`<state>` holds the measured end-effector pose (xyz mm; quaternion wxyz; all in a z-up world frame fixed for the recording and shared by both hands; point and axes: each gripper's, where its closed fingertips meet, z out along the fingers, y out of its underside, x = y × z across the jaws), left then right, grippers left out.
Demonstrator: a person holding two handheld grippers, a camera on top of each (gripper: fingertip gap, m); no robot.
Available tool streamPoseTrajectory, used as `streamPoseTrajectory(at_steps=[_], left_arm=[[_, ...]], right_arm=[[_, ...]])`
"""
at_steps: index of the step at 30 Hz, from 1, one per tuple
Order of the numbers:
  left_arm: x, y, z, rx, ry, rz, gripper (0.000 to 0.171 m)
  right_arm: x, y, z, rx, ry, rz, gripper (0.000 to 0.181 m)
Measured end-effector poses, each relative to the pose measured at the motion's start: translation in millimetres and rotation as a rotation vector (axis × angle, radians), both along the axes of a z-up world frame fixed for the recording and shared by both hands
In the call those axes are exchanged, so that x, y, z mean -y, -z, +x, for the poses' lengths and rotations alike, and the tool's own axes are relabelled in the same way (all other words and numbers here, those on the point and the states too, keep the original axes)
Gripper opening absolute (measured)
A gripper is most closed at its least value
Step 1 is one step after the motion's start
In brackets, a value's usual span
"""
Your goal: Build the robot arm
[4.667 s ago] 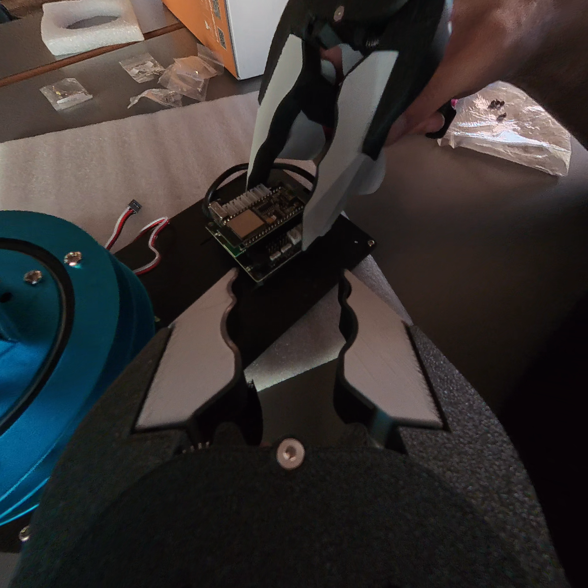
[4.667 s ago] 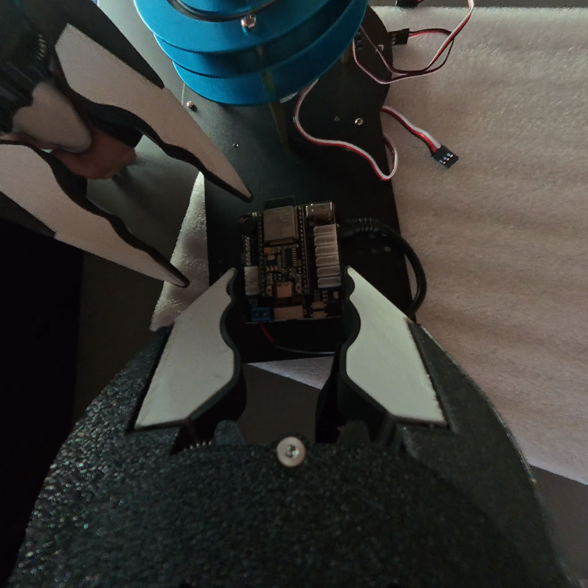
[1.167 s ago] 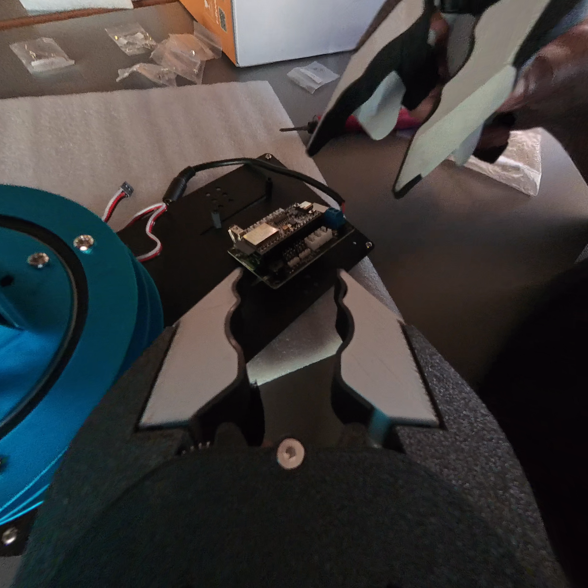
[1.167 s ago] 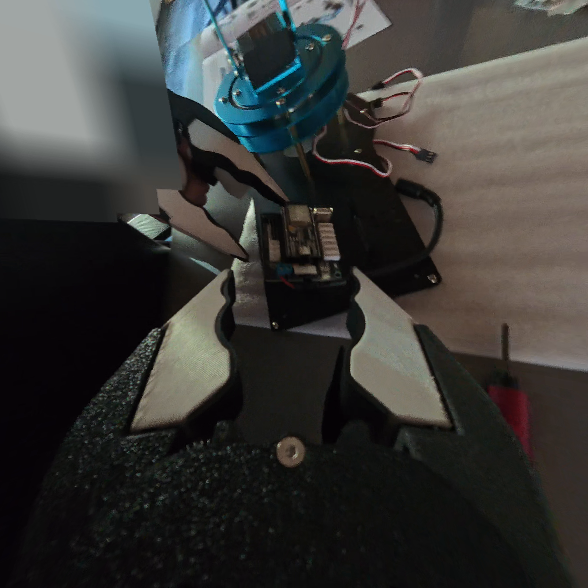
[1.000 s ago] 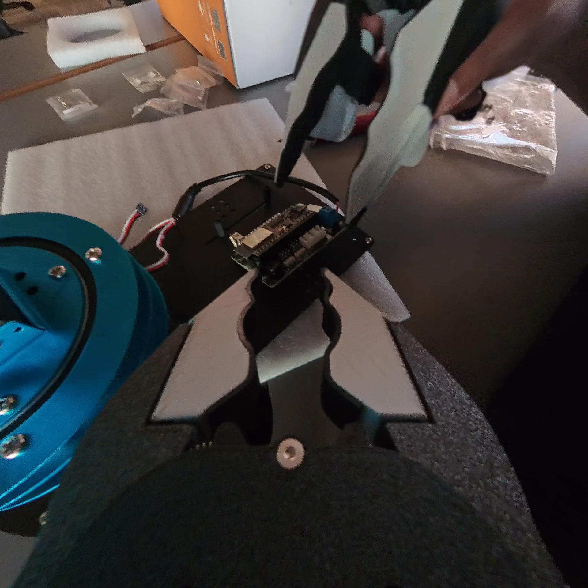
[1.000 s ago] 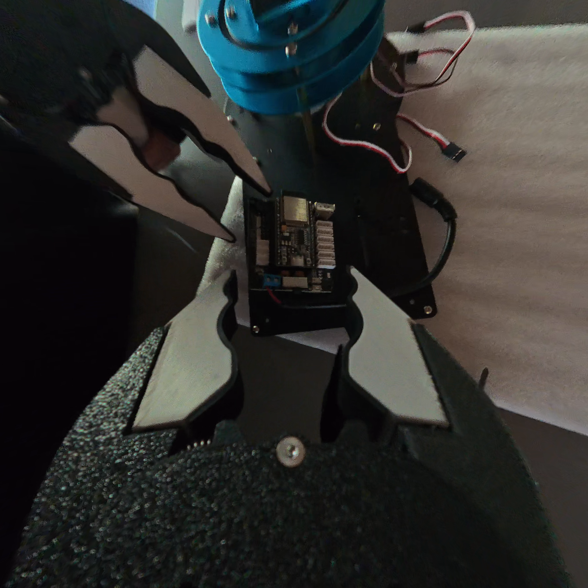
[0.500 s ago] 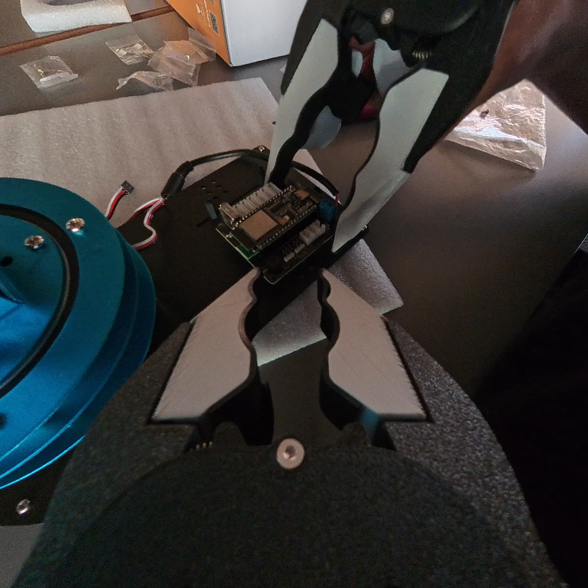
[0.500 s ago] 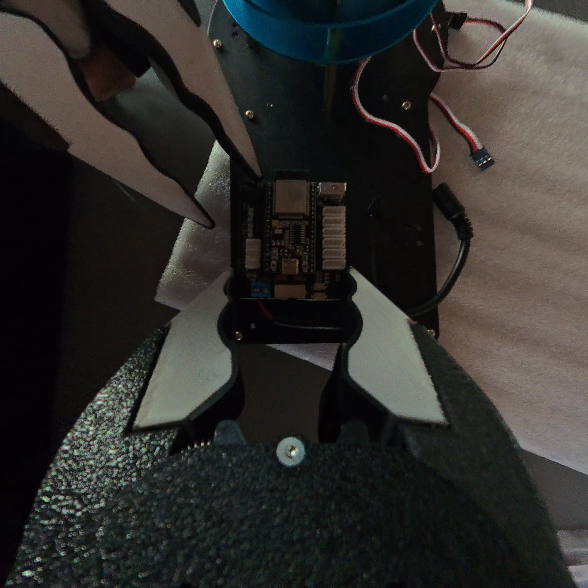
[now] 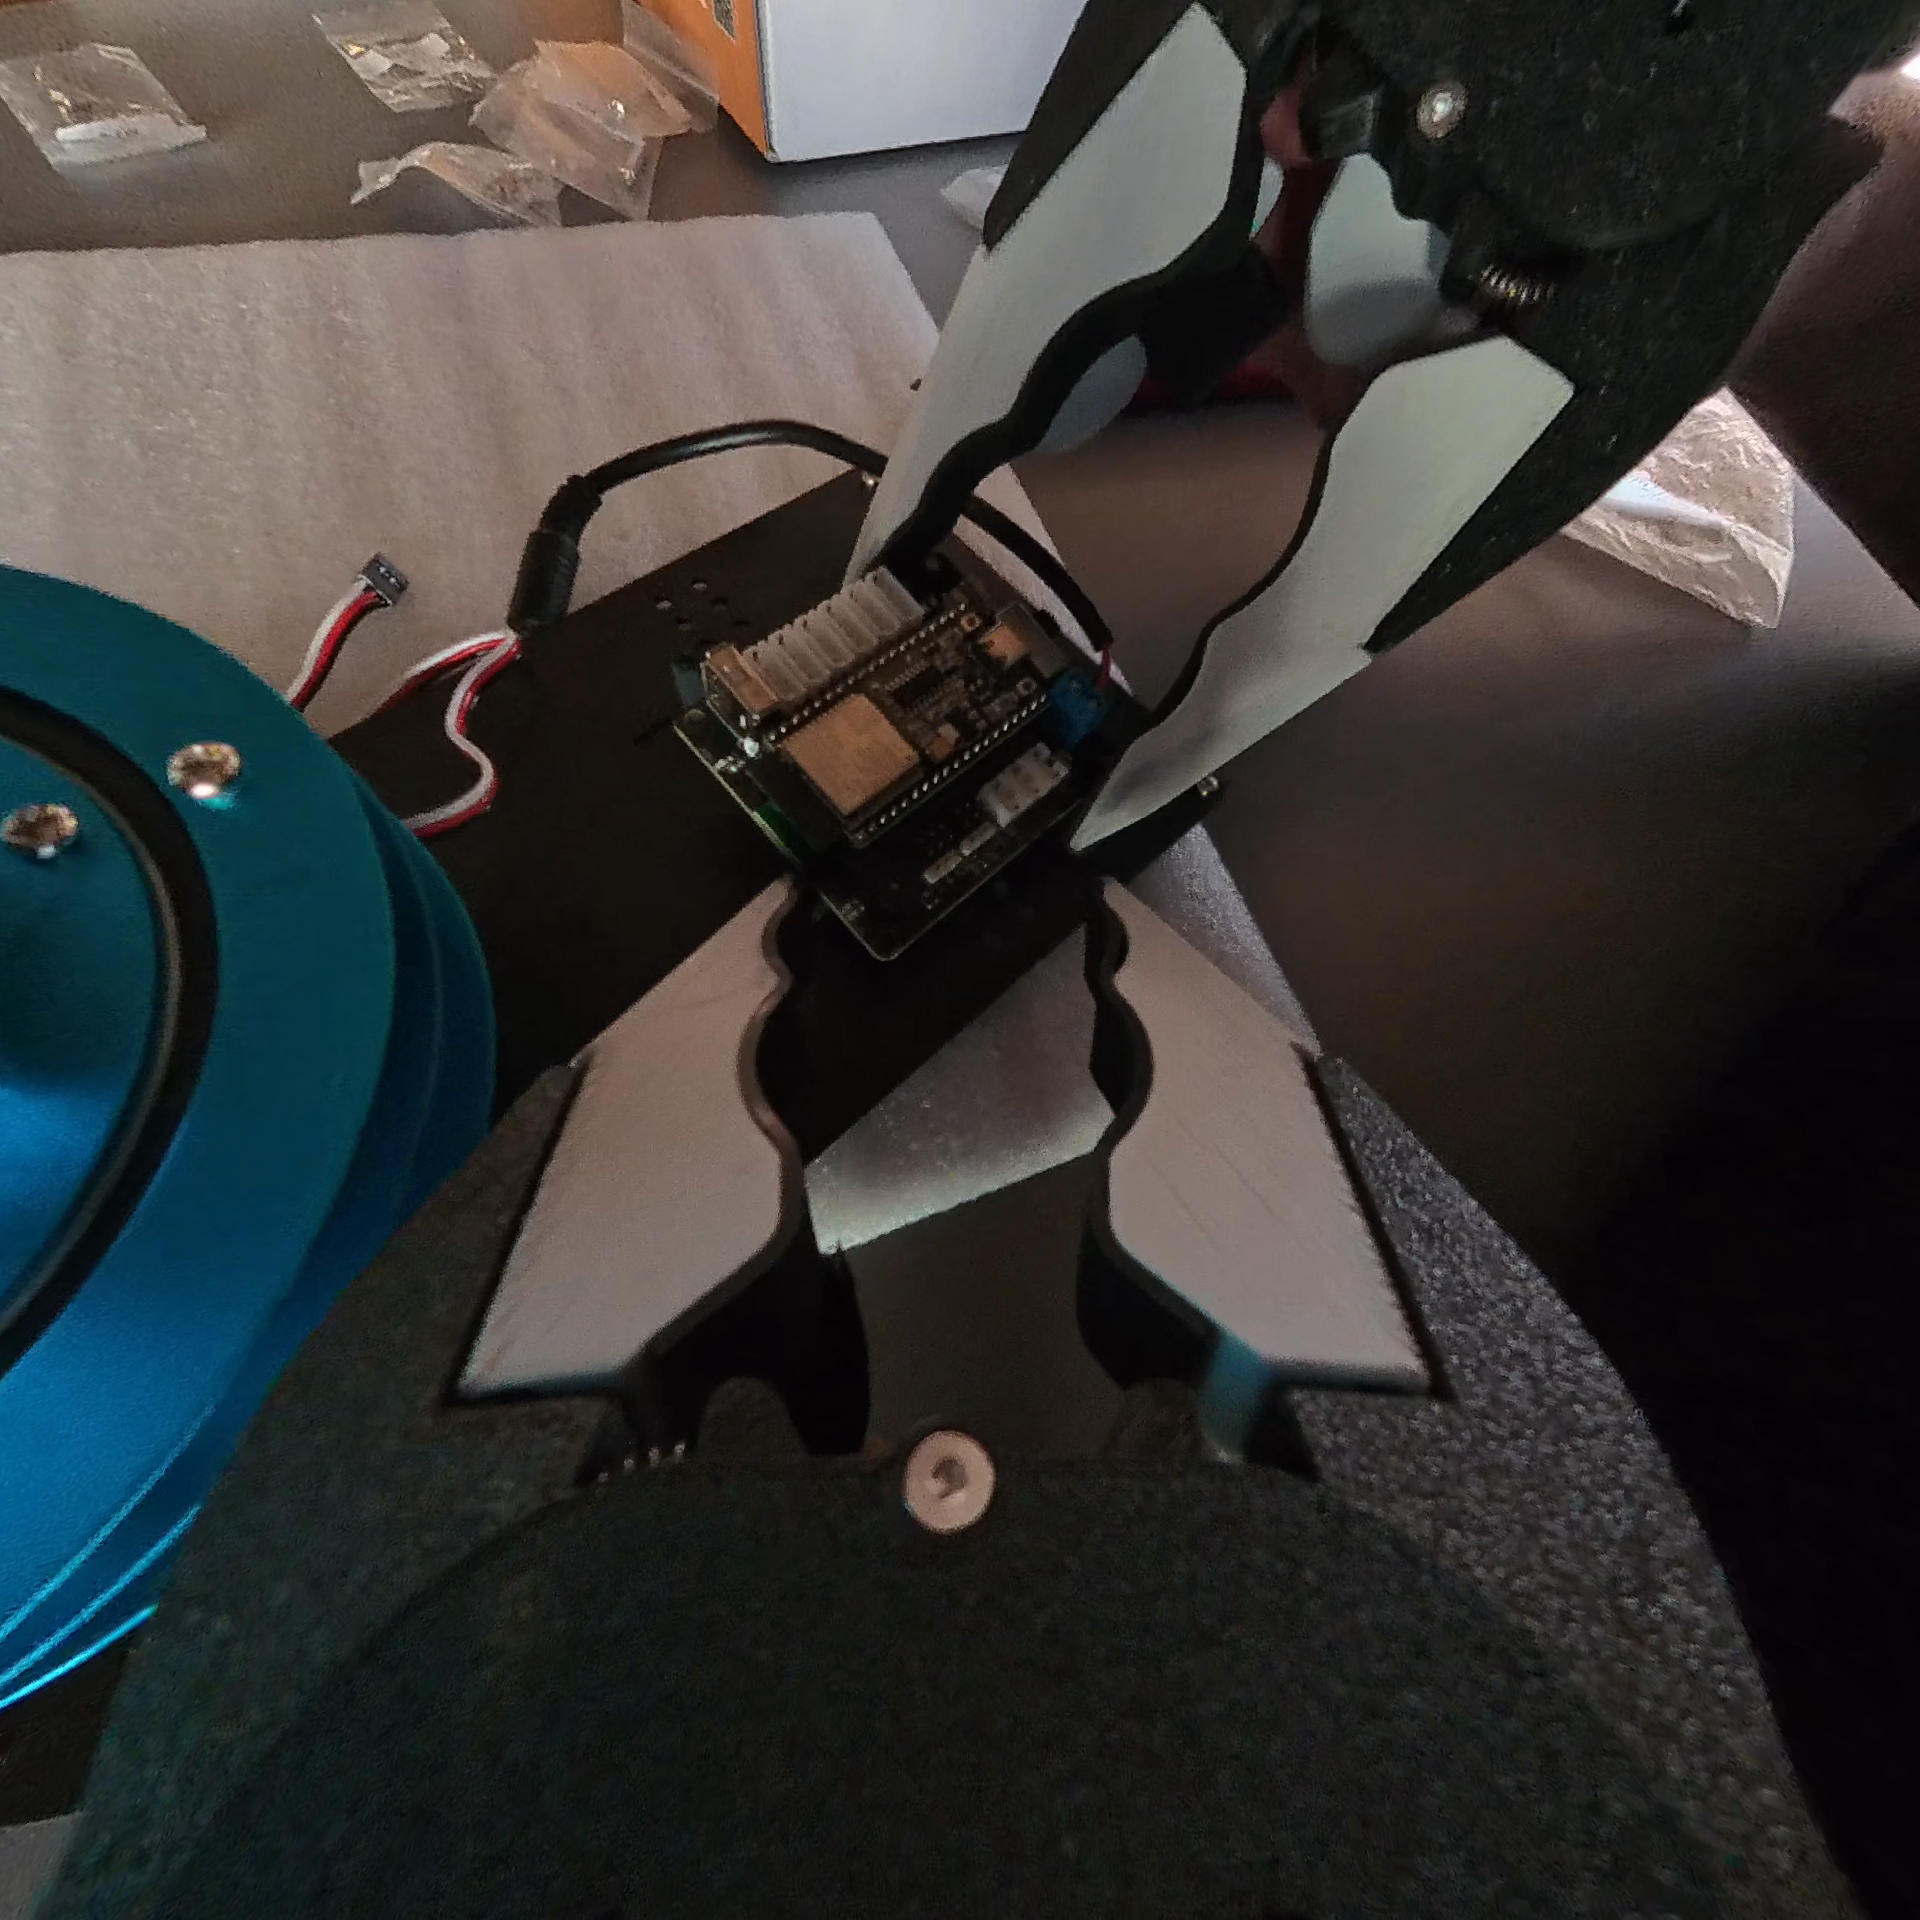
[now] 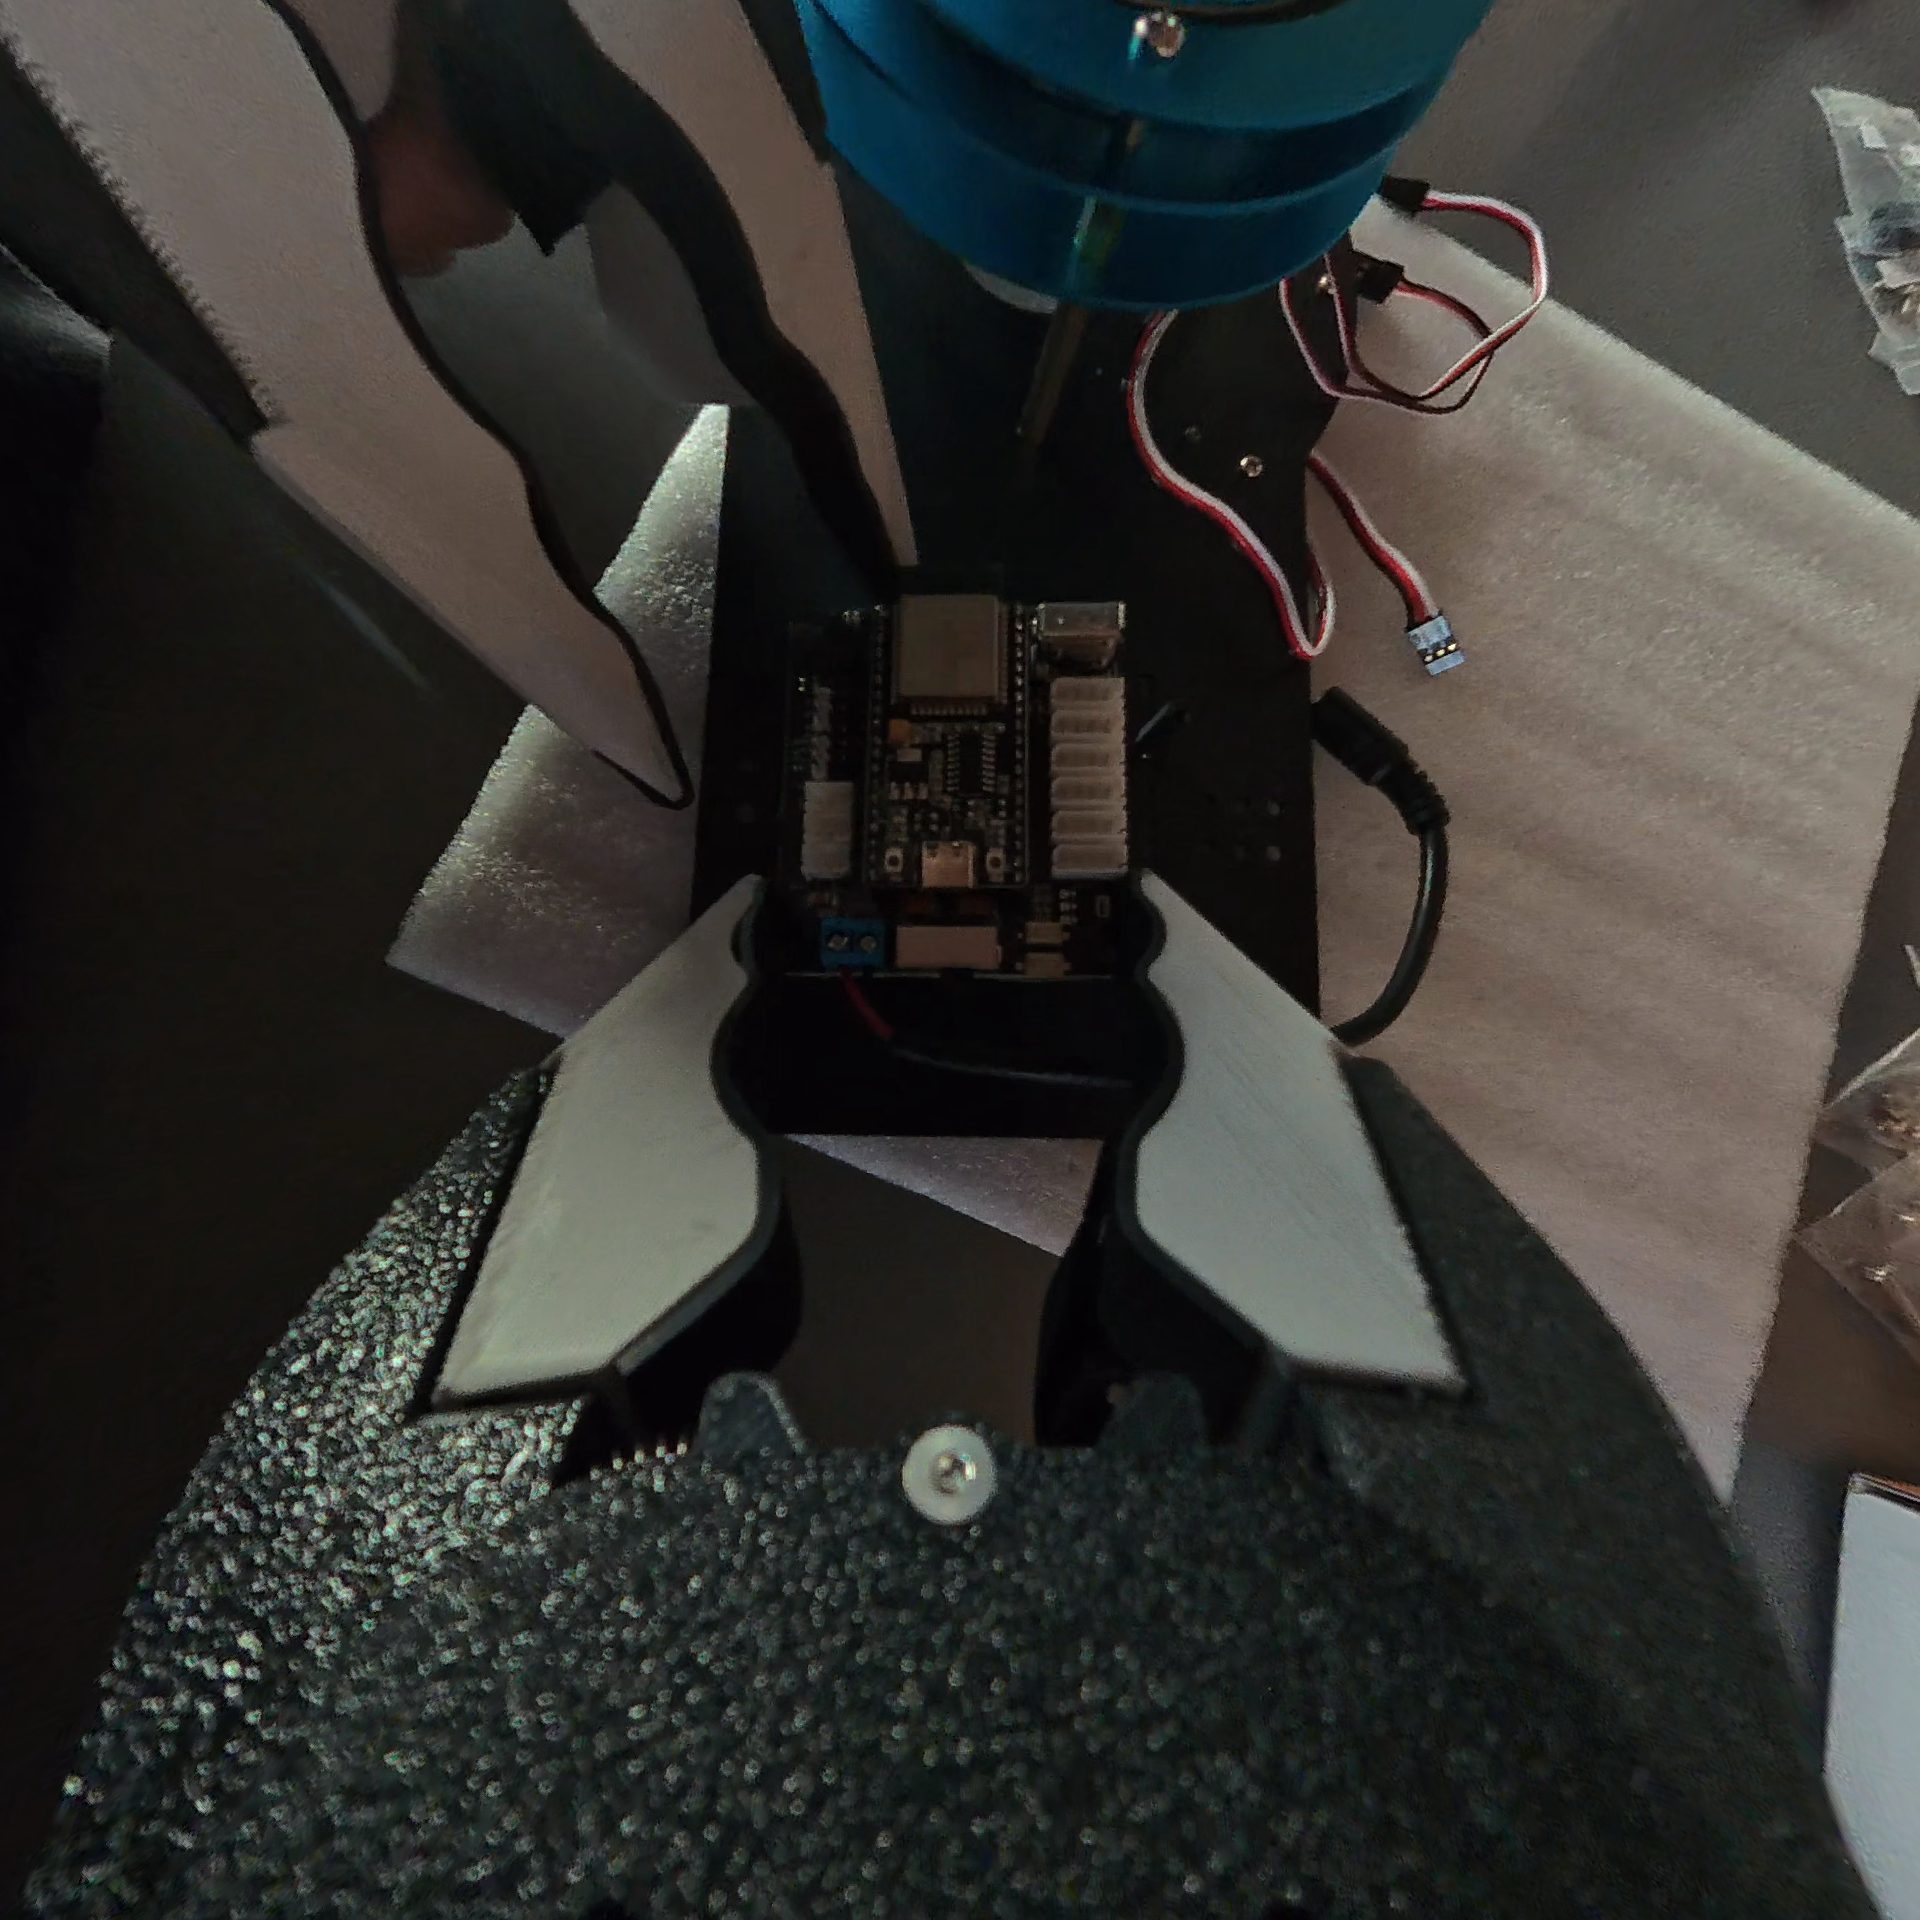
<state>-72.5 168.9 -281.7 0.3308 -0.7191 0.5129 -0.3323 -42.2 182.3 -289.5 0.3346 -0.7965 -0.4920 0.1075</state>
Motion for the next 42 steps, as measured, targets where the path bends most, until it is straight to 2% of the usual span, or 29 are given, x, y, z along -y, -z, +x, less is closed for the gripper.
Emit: streamPoseTrajectory(at_steps=[4, 7, 19, 27, 42], left_arm=[[1.3, -6.5, 1.3, 0.023, -0.001, 0.016, 0.053], [-2.6, -6.6, 4.1, 0.022, -0.006, 0.025, 0.054], [-10.1, 1.9, 4.5, -0.007, -0.028, 0.027, 0.055], [-9.8, 2.2, 5.7, -0.009, -0.026, 0.022, 0.054], [-9.2, 3.4, 5.6, -0.012, -0.026, 0.016, 0.054]], right_arm=[[-0.2, -9.0, 1.2, -0.025, -0.010, 0.035, 0.066], [-8.8, -0.8, 7.6, -0.023, 0.029, 0.025, 0.065], [-13.6, 3.8, 3.1, -0.248, 0.012, -0.105, 0.066], [-14.4, 4.0, 4.3, -0.277, -0.027, -0.132, 0.066], [-14.6, 4.0, 4.4, -0.289, 0.019, -0.098, 0.067]])
